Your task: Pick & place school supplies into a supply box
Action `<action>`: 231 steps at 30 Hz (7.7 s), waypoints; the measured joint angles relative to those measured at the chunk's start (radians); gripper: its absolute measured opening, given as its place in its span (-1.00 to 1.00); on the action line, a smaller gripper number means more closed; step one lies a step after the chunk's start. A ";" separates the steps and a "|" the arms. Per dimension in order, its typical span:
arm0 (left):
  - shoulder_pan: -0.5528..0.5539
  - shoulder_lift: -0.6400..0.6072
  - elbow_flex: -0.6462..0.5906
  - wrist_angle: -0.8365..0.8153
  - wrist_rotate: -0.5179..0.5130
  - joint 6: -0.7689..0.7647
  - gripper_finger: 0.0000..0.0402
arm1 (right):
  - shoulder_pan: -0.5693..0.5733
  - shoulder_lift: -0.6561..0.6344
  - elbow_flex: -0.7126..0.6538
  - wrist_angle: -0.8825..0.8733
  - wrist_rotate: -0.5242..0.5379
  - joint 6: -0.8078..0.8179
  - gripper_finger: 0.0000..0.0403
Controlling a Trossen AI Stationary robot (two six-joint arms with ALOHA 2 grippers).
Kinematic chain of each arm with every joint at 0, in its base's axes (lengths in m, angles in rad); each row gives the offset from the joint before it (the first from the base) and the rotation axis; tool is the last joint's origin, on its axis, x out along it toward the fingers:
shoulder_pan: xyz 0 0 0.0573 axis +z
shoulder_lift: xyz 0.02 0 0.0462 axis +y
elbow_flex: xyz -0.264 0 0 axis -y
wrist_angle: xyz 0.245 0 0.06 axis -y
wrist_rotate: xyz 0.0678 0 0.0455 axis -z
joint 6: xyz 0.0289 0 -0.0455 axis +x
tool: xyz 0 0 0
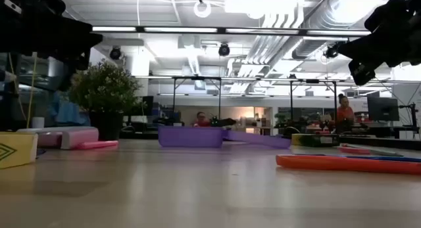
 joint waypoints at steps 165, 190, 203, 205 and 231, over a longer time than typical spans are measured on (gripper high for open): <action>0.002 0.314 0.397 0.126 -0.199 -0.201 -0.35 | 0.000 0.111 0.127 0.593 0.288 0.005 -1.00; 0.002 0.393 0.483 0.066 -0.215 -0.201 -0.35 | -0.002 0.544 0.608 -0.128 0.464 0.203 -0.98; 0.002 0.393 0.483 0.066 -0.244 -0.200 -0.35 | -0.003 0.887 0.717 -1.000 0.452 1.044 -0.04; 0.002 0.393 0.483 0.066 -0.244 -0.200 -0.35 | -0.003 0.921 0.676 -0.977 0.387 1.110 0.08; 0.002 0.393 0.483 0.063 -0.244 -0.200 -0.35 | -0.266 1.410 0.622 -0.767 0.310 1.144 -0.15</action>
